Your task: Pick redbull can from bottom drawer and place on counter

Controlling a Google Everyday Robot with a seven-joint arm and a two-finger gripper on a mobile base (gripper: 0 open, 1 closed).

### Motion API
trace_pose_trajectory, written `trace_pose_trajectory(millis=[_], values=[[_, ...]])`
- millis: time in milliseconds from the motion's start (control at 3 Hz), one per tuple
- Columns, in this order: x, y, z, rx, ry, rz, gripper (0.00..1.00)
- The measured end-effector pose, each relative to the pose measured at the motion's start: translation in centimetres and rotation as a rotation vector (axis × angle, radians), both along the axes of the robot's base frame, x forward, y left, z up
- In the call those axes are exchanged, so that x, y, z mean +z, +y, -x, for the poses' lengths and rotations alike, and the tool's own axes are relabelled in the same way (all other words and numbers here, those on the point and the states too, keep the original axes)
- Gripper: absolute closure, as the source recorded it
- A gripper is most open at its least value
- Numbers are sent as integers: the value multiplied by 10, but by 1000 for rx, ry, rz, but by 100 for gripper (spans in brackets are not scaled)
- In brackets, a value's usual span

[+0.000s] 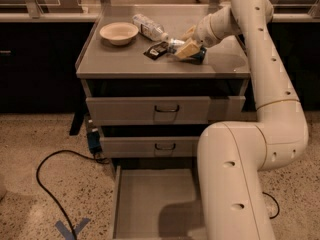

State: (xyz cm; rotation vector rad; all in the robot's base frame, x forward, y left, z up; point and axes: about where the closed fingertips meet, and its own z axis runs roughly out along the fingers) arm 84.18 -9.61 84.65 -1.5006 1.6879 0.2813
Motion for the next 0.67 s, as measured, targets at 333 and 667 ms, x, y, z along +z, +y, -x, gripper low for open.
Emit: trace_pose_trajectory(millis=[333,667], values=[[0,0,0,0,0,0,35],[0,0,0,0,0,0,11]])
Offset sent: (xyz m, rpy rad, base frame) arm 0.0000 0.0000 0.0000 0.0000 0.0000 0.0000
